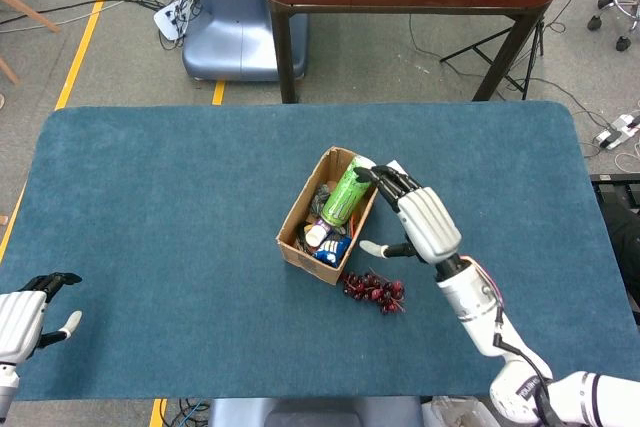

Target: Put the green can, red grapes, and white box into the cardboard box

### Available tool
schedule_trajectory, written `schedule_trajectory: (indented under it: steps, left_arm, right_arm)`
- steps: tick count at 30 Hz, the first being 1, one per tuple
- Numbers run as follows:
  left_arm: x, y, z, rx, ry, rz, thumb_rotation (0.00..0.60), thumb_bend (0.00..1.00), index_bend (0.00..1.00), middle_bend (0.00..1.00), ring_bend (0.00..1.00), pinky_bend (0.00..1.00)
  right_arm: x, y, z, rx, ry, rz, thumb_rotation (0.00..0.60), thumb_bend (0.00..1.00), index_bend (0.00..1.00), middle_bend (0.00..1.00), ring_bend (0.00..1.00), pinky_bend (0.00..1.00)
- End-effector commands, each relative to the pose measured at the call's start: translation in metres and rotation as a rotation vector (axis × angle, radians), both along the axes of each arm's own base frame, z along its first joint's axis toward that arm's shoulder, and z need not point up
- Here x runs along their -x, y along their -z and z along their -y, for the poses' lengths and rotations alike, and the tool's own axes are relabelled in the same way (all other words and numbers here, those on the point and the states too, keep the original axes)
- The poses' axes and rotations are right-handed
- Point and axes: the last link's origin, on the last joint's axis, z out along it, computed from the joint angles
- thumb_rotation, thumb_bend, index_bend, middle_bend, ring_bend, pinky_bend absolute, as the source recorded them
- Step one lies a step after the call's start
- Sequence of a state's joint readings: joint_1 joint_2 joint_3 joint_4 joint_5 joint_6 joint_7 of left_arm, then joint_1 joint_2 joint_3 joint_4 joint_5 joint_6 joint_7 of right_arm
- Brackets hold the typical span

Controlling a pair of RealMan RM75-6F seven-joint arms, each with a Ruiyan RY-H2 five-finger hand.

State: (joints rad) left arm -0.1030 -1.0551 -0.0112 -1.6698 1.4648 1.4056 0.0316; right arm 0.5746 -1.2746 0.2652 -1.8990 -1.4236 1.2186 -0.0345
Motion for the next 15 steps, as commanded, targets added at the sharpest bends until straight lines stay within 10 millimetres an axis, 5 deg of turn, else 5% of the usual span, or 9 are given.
schedule_trajectory:
  steps: [1,15]
  left_arm:
    - [0.000,0.000,0.000,0.001,-0.002,-0.003,0.600,0.28,0.32,0.36,0.32,0.53]
    - [0.000,0.001,-0.001,0.000,-0.005,-0.008,0.600,0.28,0.32,0.36,0.32,0.53]
  right_arm:
    - [0.016,-0.011,-0.025,0.020,-0.013,-0.102,0.600,0.00,0.20,0.27,0.17,0.29]
    - [0.069,0.000,-0.063,-0.036,-0.098,-0.397,0.600,0.00,0.23,0.28,0.17,0.29]
